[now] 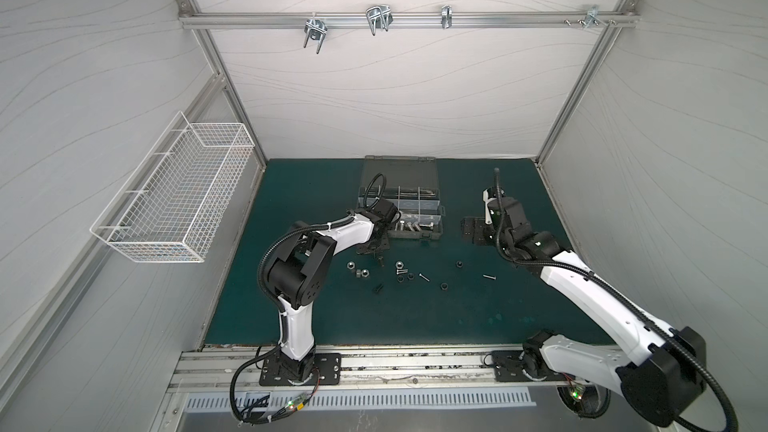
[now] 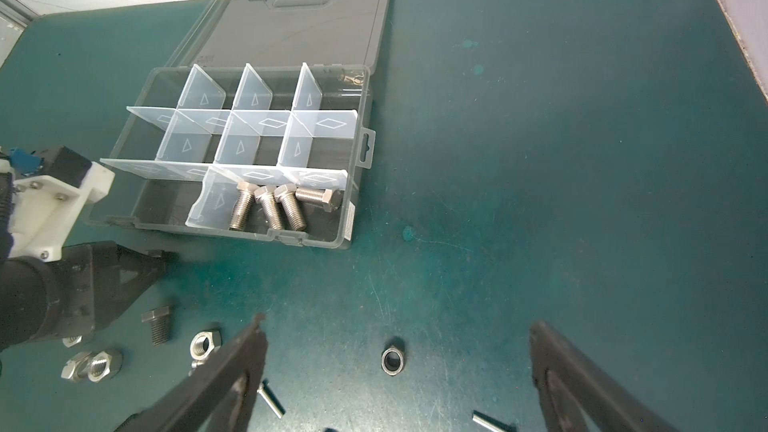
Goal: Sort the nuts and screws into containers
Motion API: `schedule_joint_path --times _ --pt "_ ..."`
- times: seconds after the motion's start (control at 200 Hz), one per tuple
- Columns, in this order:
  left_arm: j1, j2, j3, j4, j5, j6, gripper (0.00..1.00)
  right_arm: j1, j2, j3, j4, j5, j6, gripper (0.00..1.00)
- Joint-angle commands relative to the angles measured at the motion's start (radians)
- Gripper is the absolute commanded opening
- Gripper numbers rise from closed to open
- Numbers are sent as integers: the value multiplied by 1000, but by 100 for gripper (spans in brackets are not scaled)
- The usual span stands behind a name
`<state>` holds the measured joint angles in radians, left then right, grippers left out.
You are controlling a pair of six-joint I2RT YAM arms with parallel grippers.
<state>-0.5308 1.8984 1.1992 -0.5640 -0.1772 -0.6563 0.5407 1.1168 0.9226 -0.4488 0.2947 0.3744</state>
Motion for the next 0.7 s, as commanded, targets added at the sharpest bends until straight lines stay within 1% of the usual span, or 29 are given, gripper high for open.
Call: schedule_joint_path --times 0.0,0.095,0.145,0.245,0.44,0.69 --pt "-1 25 -26 2 47 -6 14 -7 -19 4 5 9 7 99" --pt "0 21 -31 1 49 -8 13 -7 -20 4 7 9 6 99" --pt "0 19 -34 1 49 -9 8 -7 -20 4 8 11 7 99" --pt "-2 10 -34 -5 48 -7 3 -7 -19 4 7 11 7 99" --pt "-7 -49 -50 -15 33 -6 3 -7 -22 1 5 14 7 99" --pt "-18 -198 -69 -30 2 15 3 -8 -23 -5 5 15 8 99"
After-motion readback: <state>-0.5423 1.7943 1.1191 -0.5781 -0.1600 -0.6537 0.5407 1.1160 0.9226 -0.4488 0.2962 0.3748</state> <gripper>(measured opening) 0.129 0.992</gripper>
